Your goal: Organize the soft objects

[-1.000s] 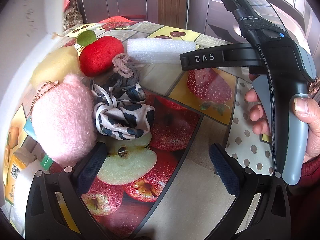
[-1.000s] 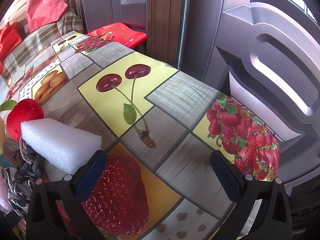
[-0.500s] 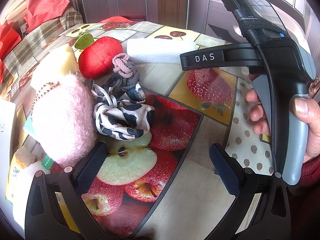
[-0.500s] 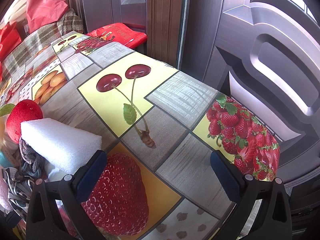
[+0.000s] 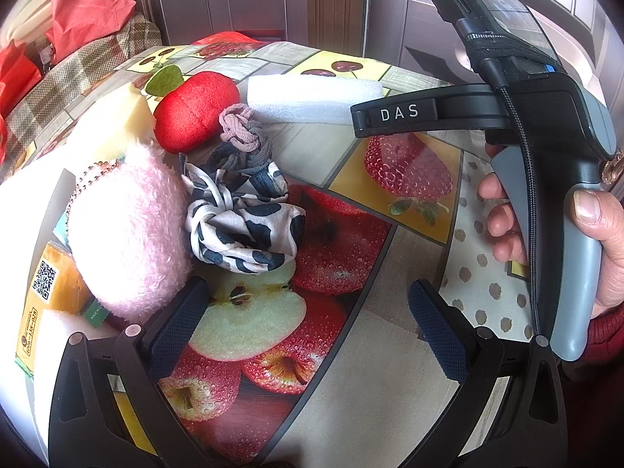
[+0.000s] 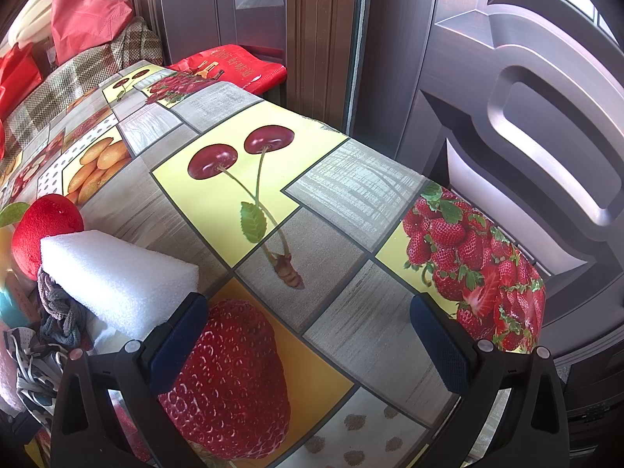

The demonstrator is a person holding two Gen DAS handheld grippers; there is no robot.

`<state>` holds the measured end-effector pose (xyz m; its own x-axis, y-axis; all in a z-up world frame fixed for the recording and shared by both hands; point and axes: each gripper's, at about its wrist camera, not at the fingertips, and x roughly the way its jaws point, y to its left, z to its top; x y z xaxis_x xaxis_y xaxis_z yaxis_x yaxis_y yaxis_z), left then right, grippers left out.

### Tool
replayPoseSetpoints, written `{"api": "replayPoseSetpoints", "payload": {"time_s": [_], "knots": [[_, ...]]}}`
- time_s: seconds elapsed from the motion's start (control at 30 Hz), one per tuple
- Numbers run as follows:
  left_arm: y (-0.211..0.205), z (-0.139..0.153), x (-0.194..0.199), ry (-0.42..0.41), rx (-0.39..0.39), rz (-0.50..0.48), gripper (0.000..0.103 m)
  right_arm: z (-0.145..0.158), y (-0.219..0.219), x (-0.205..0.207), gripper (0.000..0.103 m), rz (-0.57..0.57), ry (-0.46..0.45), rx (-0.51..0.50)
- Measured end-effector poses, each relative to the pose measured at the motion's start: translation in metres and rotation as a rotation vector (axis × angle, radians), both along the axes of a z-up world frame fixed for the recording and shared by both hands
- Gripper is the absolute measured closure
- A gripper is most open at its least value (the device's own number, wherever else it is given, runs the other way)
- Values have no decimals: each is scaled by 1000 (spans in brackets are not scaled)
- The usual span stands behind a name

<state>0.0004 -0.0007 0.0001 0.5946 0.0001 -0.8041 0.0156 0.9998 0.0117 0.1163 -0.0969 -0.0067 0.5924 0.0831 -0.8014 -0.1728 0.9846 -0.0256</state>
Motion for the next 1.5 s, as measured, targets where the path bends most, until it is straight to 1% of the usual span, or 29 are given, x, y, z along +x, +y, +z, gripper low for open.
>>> {"api": "replayPoseSetpoints", "payload": {"time_s": [1.37,1.5], "knots": [[-1,1,3,0,2,-4,1,0,0,0,0,0,0,0],[-5,5,1,-17,-3,-19,1,0,0,0,0,0,0,1]]}}
